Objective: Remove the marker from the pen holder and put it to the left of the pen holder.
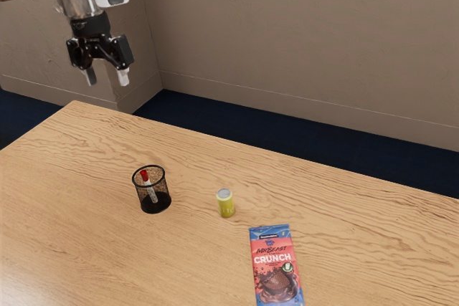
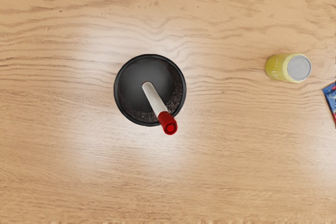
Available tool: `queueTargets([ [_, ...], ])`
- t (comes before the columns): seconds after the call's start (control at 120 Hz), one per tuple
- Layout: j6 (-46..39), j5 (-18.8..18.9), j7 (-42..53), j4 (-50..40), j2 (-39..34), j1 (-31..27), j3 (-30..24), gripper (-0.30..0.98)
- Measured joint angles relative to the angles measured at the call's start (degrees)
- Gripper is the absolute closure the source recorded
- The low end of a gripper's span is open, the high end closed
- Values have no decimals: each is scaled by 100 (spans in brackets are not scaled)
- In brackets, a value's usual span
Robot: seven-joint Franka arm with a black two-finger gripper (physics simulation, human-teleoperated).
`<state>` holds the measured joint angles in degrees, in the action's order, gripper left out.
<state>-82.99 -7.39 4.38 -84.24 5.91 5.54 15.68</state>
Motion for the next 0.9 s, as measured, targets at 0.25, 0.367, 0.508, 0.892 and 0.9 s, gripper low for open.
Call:
queueTargets([
  [0.25,-261,126,-5,-146,870,-121,-321,2],
  [0.367,-513,83,-14,-510,1237,-190,-328,2],
  [0.508,-743,-15,-103,-536,1654,-189,-329,4],
  [0.892,-1105,-103,-296,-676,2118,-254,-323,45],
  [0.9,-1107,-105,-299,-676,2124,-256,-321,46],
])
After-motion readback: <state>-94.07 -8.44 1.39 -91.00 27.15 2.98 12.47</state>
